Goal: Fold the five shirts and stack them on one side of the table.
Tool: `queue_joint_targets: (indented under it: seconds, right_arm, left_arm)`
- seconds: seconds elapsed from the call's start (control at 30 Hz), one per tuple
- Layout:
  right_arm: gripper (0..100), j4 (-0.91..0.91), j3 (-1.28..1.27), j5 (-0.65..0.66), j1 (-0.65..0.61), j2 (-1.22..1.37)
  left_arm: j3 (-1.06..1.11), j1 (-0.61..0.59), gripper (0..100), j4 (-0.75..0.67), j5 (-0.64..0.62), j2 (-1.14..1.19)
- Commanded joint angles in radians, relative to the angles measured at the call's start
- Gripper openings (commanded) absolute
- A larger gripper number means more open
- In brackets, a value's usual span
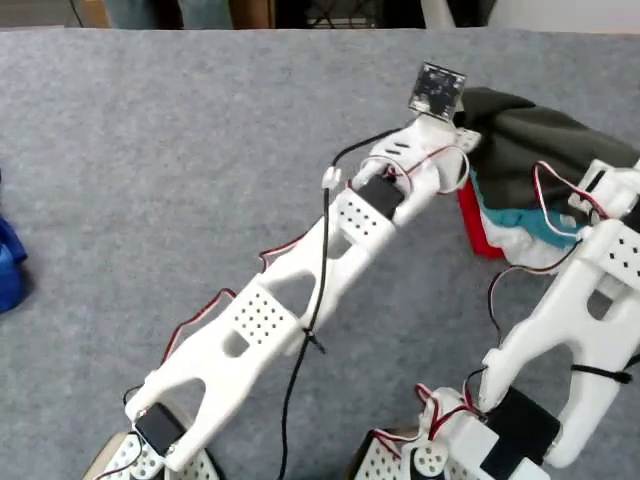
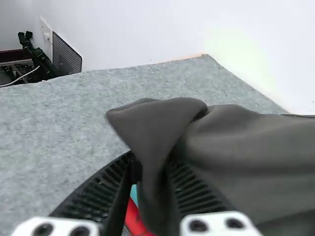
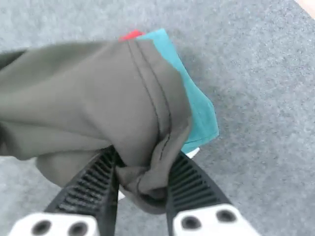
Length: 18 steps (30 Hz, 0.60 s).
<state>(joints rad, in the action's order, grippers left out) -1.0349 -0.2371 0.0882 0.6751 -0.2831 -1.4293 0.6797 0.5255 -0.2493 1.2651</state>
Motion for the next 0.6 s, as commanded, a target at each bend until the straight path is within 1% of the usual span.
queue_joint_targets:
  seconds: [0.0,0.07,0.23,0.3,0.37,0.43,0.5,0.57]
  right_arm:
    - [2.5,0.091,-0.071,0.089,0.015,-0.050]
    - [9.9,0.126,-0.119,0.094,0.018,-0.051]
    - [42.7,0.133,-0.148,0.080,0.032,-0.054]
    - [50.3,0.129,-0.130,0.078,0.034,-0.058]
    - [50.9,0.109,-0.101,0.077,0.038,-0.059]
    - [48.7,0.054,-0.044,0.072,0.052,-0.059]
    - [44.4,-0.028,0.050,0.072,0.058,-0.059]
    - [37.1,-0.112,0.157,0.061,0.077,-0.059]
  left_arm:
    - [0.007,0.019,21,0.034,-0.014,-0.028]
    - [0.019,0.015,21,0.091,-0.015,-0.055]
    - [0.016,-0.051,21,0.155,-0.032,-0.115]
    - [0.013,-0.090,21,0.181,-0.037,-0.144]
    - [0.016,-0.133,21,0.216,-0.035,-0.176]
    - [0.012,-0.179,21,0.272,-0.035,-0.210]
    - [0.012,-0.223,21,0.319,-0.035,-0.242]
    - [0.012,-0.265,21,0.359,-0.035,-0.272]
